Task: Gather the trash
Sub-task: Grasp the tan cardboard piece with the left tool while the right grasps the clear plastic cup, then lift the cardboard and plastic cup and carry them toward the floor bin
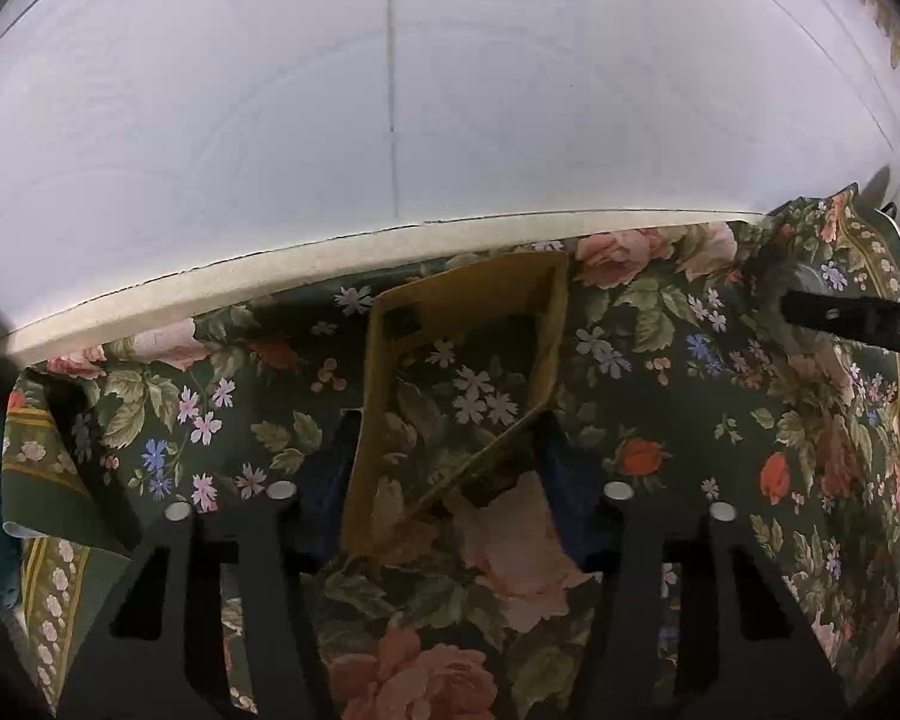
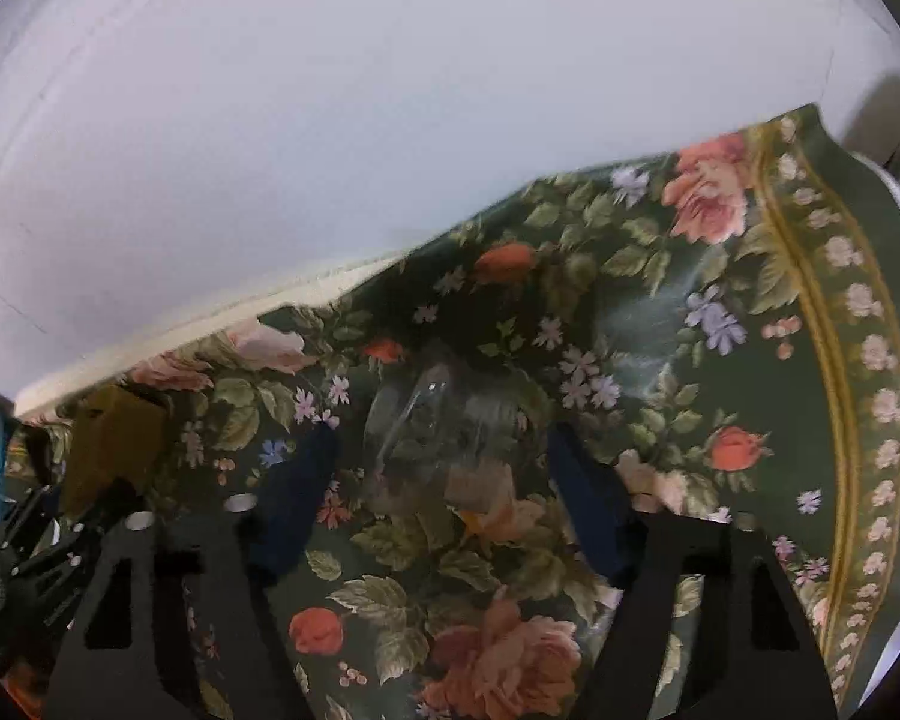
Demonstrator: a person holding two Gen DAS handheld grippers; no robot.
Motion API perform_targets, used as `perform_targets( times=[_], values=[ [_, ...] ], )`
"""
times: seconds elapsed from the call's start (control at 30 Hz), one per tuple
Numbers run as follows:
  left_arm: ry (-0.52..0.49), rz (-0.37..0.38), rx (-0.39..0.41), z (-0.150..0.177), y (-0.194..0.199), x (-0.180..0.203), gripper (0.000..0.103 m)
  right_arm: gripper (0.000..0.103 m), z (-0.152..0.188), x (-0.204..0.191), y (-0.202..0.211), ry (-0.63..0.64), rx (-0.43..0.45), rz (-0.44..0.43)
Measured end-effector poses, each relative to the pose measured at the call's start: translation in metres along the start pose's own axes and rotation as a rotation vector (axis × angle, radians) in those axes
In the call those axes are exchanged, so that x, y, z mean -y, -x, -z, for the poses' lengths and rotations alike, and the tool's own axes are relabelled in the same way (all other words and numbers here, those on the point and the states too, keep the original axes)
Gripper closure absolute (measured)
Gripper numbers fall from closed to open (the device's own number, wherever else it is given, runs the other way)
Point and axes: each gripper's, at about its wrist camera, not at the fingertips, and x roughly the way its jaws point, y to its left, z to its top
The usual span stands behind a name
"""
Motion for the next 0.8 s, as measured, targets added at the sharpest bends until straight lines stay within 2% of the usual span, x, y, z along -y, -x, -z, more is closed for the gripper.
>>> perform_targets(
  times=[0.03,0.07,0.1,0.2,0.3,0.57,0.7,0.73,0.8],
  values=[
    [-0.005,-0.001,0.002,0.001,0.002,0.002,0.061,0.061,0.002,0.002,-0.002,-0.006,-0.013,-0.008],
    [-0.009,-0.003,0.005,0.002,0.005,0.004,0.068,0.065,0.003,0.003,-0.003,-0.012,-0.021,-0.016],
    [-0.014,-0.008,0.007,0.003,0.009,0.006,0.077,0.065,0.006,0.004,-0.002,-0.018,-0.020,-0.017],
    [-0.021,-0.023,0.014,0.009,0.021,0.015,0.089,0.065,0.015,0.006,0.010,-0.010,0.008,-0.013],
    [-0.006,-0.009,0.025,0.014,0.038,0.022,0.094,0.065,0.026,0.009,0.031,0.005,0.023,-0.048],
    [0.032,-0.002,0.112,0.021,0.117,0.053,0.096,0.065,0.042,0.019,0.121,0.071,0.116,-0.128],
    [0.049,-0.012,0.171,0.031,0.169,0.078,0.096,0.065,0.052,0.016,0.176,0.127,0.184,-0.159],
    [0.054,-0.018,0.181,0.031,0.172,0.090,0.096,0.065,0.060,0.020,0.195,0.145,0.202,-0.172],
    [0.070,-0.042,0.210,0.046,0.197,0.106,0.096,0.065,0.070,0.017,0.212,0.175,0.225,-0.195]
  ],
)
